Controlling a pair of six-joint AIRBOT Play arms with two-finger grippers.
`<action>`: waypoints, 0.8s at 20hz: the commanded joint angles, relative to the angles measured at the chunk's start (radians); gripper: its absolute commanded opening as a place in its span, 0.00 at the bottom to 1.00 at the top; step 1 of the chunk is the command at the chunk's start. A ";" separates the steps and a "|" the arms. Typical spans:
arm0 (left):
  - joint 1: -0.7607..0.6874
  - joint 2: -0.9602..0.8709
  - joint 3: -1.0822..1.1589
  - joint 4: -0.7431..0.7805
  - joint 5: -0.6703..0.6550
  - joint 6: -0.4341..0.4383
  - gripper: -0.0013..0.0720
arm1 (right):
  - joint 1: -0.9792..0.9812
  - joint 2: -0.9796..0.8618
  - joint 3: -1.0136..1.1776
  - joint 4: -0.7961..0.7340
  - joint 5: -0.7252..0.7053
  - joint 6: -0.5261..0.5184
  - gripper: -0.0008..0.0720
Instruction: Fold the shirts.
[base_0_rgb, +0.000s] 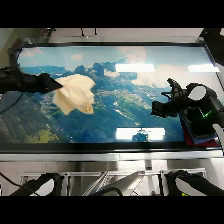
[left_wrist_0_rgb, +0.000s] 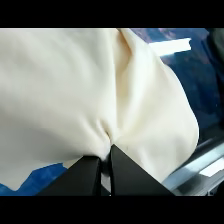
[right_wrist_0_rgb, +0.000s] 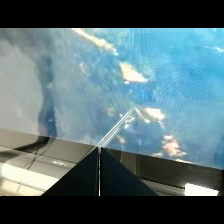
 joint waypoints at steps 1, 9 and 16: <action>-0.260 0.005 -0.008 0.106 0.092 -0.050 0.04 | 0.001 0.001 0.000 0.000 0.008 0.000 0.04; -0.465 -0.210 -0.067 0.096 0.139 -0.061 0.95 | 0.001 -0.018 0.000 -0.008 0.069 -0.029 0.04; -0.294 -0.153 -0.159 0.098 -0.105 -0.061 0.94 | 0.001 -0.071 0.000 0.001 0.061 -0.079 0.57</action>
